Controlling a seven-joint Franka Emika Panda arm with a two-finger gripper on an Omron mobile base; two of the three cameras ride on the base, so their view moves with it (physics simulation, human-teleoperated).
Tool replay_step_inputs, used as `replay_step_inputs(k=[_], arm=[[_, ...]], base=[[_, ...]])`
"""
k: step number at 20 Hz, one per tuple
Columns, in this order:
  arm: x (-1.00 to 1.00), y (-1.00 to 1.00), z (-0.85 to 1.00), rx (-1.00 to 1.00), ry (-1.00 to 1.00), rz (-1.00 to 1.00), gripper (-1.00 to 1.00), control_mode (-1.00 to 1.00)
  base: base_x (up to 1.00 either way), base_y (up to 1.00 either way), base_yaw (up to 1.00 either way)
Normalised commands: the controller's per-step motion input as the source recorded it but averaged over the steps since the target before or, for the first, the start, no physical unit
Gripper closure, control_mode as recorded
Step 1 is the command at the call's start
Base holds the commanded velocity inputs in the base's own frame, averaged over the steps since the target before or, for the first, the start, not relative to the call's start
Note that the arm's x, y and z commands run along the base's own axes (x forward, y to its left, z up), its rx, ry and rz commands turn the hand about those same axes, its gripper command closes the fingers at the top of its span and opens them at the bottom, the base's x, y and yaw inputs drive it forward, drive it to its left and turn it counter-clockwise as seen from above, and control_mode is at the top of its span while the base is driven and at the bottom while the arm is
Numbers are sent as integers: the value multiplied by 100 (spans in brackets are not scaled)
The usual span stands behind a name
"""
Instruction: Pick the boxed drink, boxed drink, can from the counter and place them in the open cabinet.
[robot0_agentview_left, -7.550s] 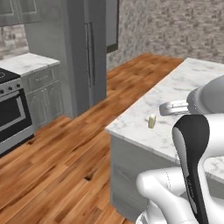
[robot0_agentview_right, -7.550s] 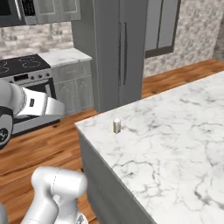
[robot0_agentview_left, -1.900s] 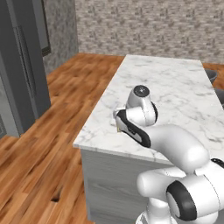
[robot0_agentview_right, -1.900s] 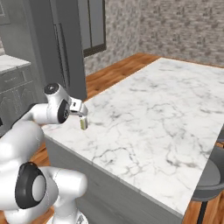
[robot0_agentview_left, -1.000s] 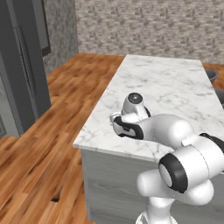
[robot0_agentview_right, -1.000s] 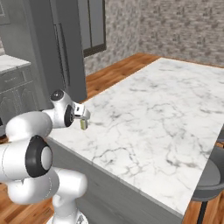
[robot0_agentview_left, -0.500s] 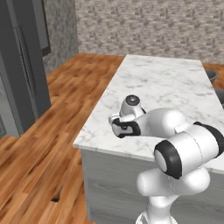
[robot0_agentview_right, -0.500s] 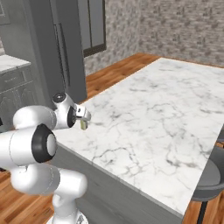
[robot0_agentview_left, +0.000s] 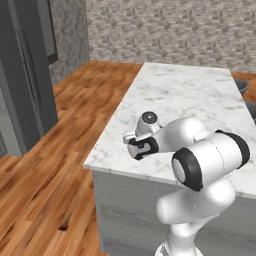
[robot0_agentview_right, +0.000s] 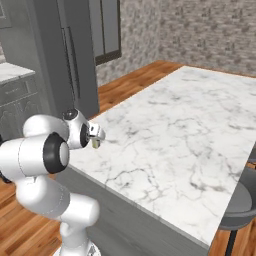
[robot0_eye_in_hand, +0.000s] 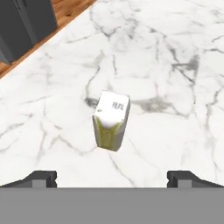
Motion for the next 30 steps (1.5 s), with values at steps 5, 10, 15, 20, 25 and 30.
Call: replay_step_inputs(k=[5, 10, 15, 20, 25, 30], arm=[[21, 0, -10, 0, 1, 0, -100, -100], [22, 0, -11, 0, 1, 0, -100, -100], [24, 3, -16, 0, 3, 0, -100, -100], [27, 6, -18, 0, 5, 0, -100, -100], [24, 5, -18, 0, 3, 0, -100, -100], [20, 3, -21, 0, 2, 0, -100, -100]], base=[[0, 0, 0], [0, 0, 0], [0, 0, 0], [0, 0, 0], [0, 0, 0], [0, 0, 0]])
